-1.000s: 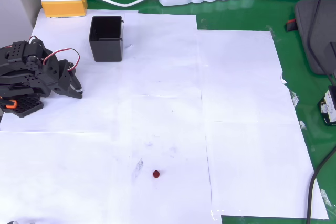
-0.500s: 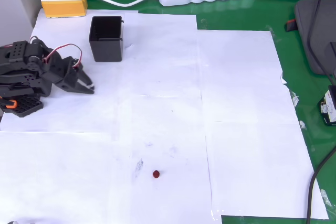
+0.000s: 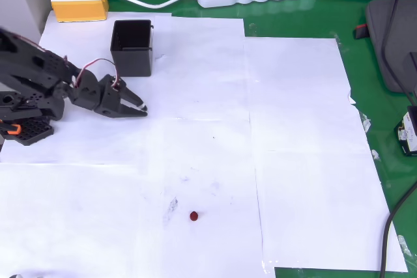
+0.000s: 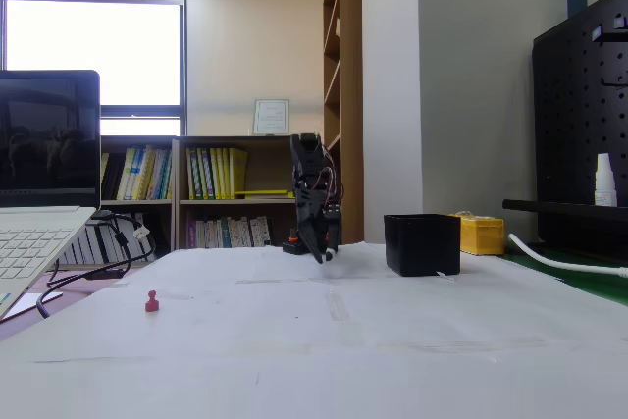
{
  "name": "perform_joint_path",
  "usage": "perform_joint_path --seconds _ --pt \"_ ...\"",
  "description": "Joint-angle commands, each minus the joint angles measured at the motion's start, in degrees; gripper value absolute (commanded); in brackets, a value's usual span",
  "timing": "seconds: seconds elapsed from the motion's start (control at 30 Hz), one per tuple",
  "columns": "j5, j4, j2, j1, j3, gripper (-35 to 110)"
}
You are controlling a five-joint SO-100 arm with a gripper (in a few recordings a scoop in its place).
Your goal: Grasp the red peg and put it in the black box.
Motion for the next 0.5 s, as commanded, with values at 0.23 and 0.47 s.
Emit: perform_joint_path --seconds 0.23,0.47 --pt "1.23 -23.29 20.83 1.76 1.85 0" --pt "0.18 -40.52 38.5 1.93 10.02 0"
